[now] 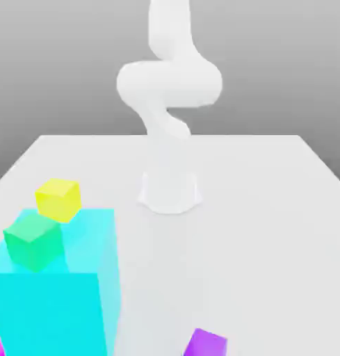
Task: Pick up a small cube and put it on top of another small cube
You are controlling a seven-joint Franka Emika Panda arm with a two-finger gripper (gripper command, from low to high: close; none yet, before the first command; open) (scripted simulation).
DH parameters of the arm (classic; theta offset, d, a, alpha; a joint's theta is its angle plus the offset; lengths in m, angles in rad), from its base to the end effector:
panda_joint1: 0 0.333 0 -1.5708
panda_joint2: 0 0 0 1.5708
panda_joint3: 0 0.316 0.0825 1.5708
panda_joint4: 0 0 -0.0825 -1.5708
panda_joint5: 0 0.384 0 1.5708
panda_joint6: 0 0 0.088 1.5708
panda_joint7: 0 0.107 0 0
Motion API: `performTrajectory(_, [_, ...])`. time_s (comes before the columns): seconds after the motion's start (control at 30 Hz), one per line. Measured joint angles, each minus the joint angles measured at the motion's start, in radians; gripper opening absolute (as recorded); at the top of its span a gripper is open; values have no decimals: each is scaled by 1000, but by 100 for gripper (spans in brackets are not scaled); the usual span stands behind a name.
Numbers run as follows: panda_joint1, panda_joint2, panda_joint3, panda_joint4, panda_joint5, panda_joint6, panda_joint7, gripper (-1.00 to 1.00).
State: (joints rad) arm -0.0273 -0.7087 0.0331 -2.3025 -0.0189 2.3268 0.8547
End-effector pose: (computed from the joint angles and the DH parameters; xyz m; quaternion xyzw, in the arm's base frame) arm 0.3799 0.0063 0.6794 -0.8522 0.3810 -0.3339 0.1310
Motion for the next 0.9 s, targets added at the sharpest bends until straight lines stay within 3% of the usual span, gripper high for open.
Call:
performTrajectory(0.33, [-93,369,120,-11,-92,110,233,0])
performTrajectory(0.6, [-109,659,158,-19,-164,196,416,0])
performTrajectory(0.9, [-85,970,164,-32,-143,303,551,0])
